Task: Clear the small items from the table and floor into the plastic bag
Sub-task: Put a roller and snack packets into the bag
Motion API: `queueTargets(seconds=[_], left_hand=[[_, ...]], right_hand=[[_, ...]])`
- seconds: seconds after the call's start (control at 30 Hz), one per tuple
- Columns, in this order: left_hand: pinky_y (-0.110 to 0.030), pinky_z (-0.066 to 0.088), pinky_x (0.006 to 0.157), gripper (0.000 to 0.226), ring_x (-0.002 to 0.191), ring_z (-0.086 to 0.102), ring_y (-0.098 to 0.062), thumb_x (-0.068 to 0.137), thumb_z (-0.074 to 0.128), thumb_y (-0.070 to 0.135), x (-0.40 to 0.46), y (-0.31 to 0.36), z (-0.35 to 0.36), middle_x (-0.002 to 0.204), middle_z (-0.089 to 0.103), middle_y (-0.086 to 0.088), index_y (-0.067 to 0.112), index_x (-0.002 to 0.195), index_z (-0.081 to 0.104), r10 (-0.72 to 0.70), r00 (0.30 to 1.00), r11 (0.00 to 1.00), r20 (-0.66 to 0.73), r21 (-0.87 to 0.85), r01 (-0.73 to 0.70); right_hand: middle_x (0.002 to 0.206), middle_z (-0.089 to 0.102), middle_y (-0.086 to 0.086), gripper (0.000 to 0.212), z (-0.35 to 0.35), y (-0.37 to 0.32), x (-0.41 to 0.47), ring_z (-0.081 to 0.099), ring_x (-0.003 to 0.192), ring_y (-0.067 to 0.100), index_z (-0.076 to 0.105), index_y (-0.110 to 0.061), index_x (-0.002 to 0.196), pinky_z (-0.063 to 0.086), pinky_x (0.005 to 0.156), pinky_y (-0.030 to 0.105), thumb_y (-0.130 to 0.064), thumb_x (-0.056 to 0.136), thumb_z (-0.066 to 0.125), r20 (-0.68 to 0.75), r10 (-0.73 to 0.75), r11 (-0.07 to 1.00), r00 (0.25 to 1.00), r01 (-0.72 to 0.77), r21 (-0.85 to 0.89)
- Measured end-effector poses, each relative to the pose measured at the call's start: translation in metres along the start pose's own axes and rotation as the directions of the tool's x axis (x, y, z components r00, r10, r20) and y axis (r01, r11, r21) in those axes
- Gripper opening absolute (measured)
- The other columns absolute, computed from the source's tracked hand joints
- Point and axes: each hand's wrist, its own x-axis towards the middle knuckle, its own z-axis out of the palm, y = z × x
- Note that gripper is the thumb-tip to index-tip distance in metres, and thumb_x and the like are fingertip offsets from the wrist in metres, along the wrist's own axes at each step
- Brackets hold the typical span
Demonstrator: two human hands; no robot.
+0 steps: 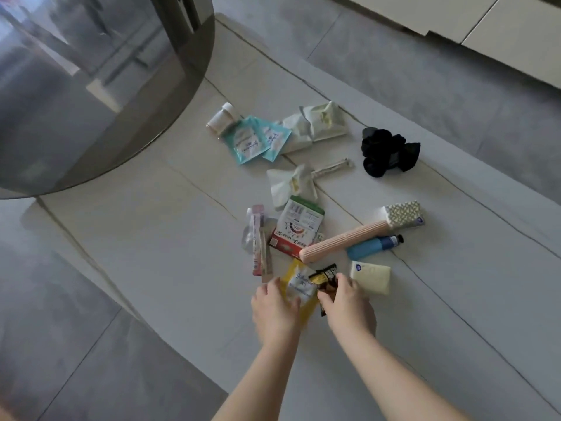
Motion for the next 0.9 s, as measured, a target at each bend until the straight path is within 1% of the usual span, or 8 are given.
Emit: queueTargets(seconds=[0.17, 0.3, 0.43, 0.53, 0.6, 0.67, 0.8, 0.9], left_hand=[[-0.030, 0.034, 0.094, 0.040, 0.115, 0.045, -0.020, 0.083, 0.064, 0.036, 0.015, 0.001, 0.012, 0.120, 0.051, 0.002, 0.026, 0.118, 0.046, -0.043, 0.998, 0.992, -0.042, 0.118, 0.048], [-0.034, 0.035, 0.092, 0.031, 0.113, 0.047, -0.022, 0.089, 0.055, 0.045, 0.016, -0.004, 0.011, 0.115, 0.054, 0.000, 0.021, 0.108, 0.055, 0.000, 0.999, 0.972, 0.042, 0.233, -0.010], [-0.035, 0.044, 0.092, 0.030, 0.105, 0.050, -0.021, 0.091, 0.052, 0.044, 0.005, -0.004, 0.003, 0.107, 0.055, -0.002, 0.017, 0.103, 0.059, -0.036, 0.996, 0.991, 0.079, 0.131, 0.026], [-0.041, 0.048, 0.091, 0.030, 0.103, 0.050, -0.023, 0.093, 0.052, 0.042, -0.003, 0.002, -0.003, 0.107, 0.055, -0.005, 0.014, 0.098, 0.059, -0.051, 0.993, 0.999, 0.105, -0.012, 0.053], [-0.041, 0.047, 0.093, 0.031, 0.105, 0.048, -0.024, 0.093, 0.053, 0.041, -0.003, 0.012, -0.006, 0.109, 0.054, -0.007, 0.011, 0.095, 0.060, -0.013, 0.995, 0.998, 0.095, -0.063, 0.019], [-0.037, 0.044, 0.095, 0.032, 0.108, 0.044, -0.023, 0.092, 0.054, 0.041, 0.000, 0.028, -0.008, 0.112, 0.051, -0.006, 0.010, 0.100, 0.061, 0.044, 0.995, 0.997, 0.088, -0.061, -0.039], [-0.033, 0.038, 0.097, 0.036, 0.115, 0.035, -0.021, 0.088, 0.060, 0.041, 0.008, 0.064, -0.004, 0.122, 0.046, -0.001, 0.015, 0.113, 0.063, 0.168, 0.984, 0.986, 0.052, -0.018, -0.167], [-0.034, 0.036, 0.098, 0.036, 0.118, 0.033, -0.024, 0.087, 0.061, 0.041, 0.020, 0.081, 0.005, 0.127, 0.045, 0.000, 0.016, 0.112, 0.062, 0.222, 0.974, 0.972, 0.034, 0.074, -0.224]], right_hand=[[0.129, 0.053, 0.003, 0.058, 0.016, -0.003, 0.008, 0.048, 0.120, 0.022, 0.039, -0.019, 0.128, 0.042, 0.092, 0.033, -0.051, 0.084, 0.059, -0.114, 0.005, 0.994, 0.993, -0.017, -0.106], [0.118, 0.061, 0.001, 0.051, 0.015, 0.002, 0.009, 0.051, 0.114, 0.023, 0.049, -0.018, 0.111, 0.039, 0.091, 0.034, -0.057, 0.080, 0.060, -0.092, -0.016, 0.994, 0.996, 0.006, -0.110], [0.111, 0.063, 0.007, 0.052, -0.007, 0.013, 0.003, 0.051, 0.108, 0.027, 0.058, -0.011, 0.102, 0.039, 0.089, 0.037, -0.059, 0.081, 0.059, -0.173, -0.065, 0.998, 0.983, 0.065, -0.008], [0.129, 0.054, 0.012, 0.053, -0.030, 0.028, 0.007, 0.044, 0.121, 0.030, 0.058, -0.005, 0.114, 0.037, 0.096, 0.038, -0.051, 0.088, 0.053, -0.228, -0.018, 0.997, 0.973, 0.036, 0.073], [0.149, 0.034, 0.008, 0.053, -0.041, 0.038, 0.016, 0.026, 0.138, 0.026, 0.050, -0.007, 0.128, 0.029, 0.108, 0.036, -0.047, 0.094, 0.044, -0.153, 0.027, 0.996, 0.988, -0.014, 0.082], [0.156, 0.021, 0.007, 0.051, -0.043, 0.045, 0.026, 0.014, 0.143, 0.025, 0.045, -0.009, 0.134, 0.023, 0.112, 0.035, -0.044, 0.096, 0.042, -0.071, 0.060, 0.988, 0.996, -0.049, 0.148], [0.145, 0.036, 0.010, 0.058, -0.033, 0.050, 0.034, 0.033, 0.131, 0.029, 0.041, -0.013, 0.137, 0.034, 0.103, 0.037, -0.037, 0.088, 0.060, -0.115, 0.105, 0.925, 0.988, -0.054, 0.376], [0.145, 0.037, 0.010, 0.074, -0.029, 0.054, 0.036, 0.032, 0.132, 0.028, 0.030, -0.014, 0.144, 0.036, 0.101, 0.039, -0.044, 0.085, 0.063, -0.116, 0.237, 0.885, 0.964, -0.166, 0.435]])
